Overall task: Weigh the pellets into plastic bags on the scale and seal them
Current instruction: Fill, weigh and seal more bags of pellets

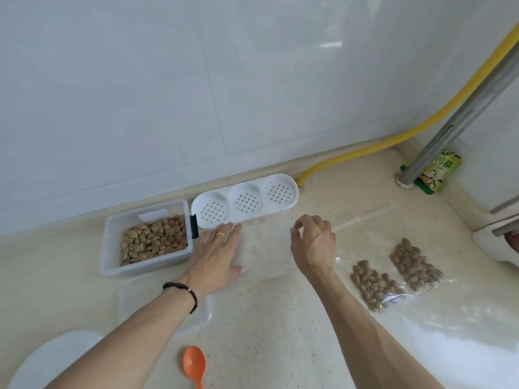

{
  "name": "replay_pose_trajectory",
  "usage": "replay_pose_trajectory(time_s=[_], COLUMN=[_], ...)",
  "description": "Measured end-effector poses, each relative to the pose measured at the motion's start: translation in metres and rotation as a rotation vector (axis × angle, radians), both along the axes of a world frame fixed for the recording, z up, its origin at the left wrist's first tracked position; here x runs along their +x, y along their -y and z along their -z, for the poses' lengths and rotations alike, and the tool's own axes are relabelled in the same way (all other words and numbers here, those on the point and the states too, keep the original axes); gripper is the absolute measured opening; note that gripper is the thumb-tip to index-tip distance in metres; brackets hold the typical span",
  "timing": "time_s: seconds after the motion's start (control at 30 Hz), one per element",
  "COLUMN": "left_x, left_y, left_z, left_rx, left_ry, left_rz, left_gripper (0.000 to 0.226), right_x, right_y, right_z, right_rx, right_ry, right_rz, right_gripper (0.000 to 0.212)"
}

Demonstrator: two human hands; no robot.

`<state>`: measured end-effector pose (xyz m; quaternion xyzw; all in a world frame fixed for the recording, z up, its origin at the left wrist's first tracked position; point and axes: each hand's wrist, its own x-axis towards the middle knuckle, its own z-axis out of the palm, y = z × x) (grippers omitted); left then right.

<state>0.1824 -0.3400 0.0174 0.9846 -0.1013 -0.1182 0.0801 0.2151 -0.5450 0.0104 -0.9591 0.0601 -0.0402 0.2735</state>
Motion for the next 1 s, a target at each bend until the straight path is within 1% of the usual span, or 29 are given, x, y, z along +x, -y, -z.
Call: replay_pose_trajectory(time_s=[0.03, 0.1, 0.17, 0.2, 0.33, 0.4, 0.5, 0.57, 0.6, 0.63, 0.7, 0.77, 0.9, 1.0], left_x=[0.0, -0.001, -0.001, 0.0, 0.003, -0.001, -0.016, -0.031, -0.04, -0.049, -0.065, -0.082, -0.111, -0.131], left_y=[0.001, 0.001, 0.001, 0.0, -0.015, -0.028, -0.055, -0.078, -0.091, -0.106, -0.139, -0.175, -0.245, -0.284], left_z=[-0.005, -0.015, -0.029, -0.037, -0.07, -0.083, -0.099, -0.108, -0.111, -0.115, -0.12, -0.122, -0.117, -0.105], left_rx=[-0.016, -0.07, -0.163, -0.225, -0.44, -0.542, -0.647, -0.702, -0.726, -0.744, -0.765, -0.748, -0.671, -0.554], left_ry=[0.005, 0.029, 0.074, 0.085, 0.038, -0.003, -0.008, 0.001, 0.007, 0.008, 0.003, -0.002, -0.037, -0.102], left_rz=[0.001, -0.012, -0.038, -0.064, -0.171, -0.197, -0.183, -0.161, -0.154, -0.153, -0.145, -0.131, -0.098, -0.076], left_gripper=[0.095, 0.09, 0.083, 0.078, 0.06, 0.045, 0.021, 0.013, 0.013, 0.013, 0.013, 0.01, 0.013, 0.025], right_x=[0.0, -0.001, -0.004, -0.006, -0.02, -0.029, -0.049, -0.067, -0.077, -0.088, -0.11, -0.132, -0.17, -0.194], right_y=[0.002, 0.004, 0.003, 0.001, -0.013, -0.025, -0.047, -0.066, -0.078, -0.091, -0.121, -0.152, -0.206, -0.233], right_z=[-0.005, -0.019, -0.038, -0.05, -0.097, -0.118, -0.141, -0.152, -0.156, -0.157, -0.154, -0.148, -0.13, -0.105], right_rx=[0.055, 0.254, 0.439, 0.483, 0.566, 0.566, 0.597, 0.599, 0.592, 0.583, 0.534, 0.52, 0.642, 0.707], right_ry=[0.03, 0.043, 0.005, 0.005, 0.065, 0.096, 0.138, 0.131, 0.126, 0.122, 0.097, 0.044, -0.066, -0.192], right_rz=[0.013, 0.012, -0.028, -0.056, -0.152, -0.166, -0.124, -0.073, -0.052, -0.041, -0.017, 0.015, 0.1, 0.143], right_gripper=[0.012, 0.005, 0.01, 0.014, 0.012, 0.012, 0.014, 0.012, 0.008, 0.005, 0.01, 0.01, 0.006, 0.006])
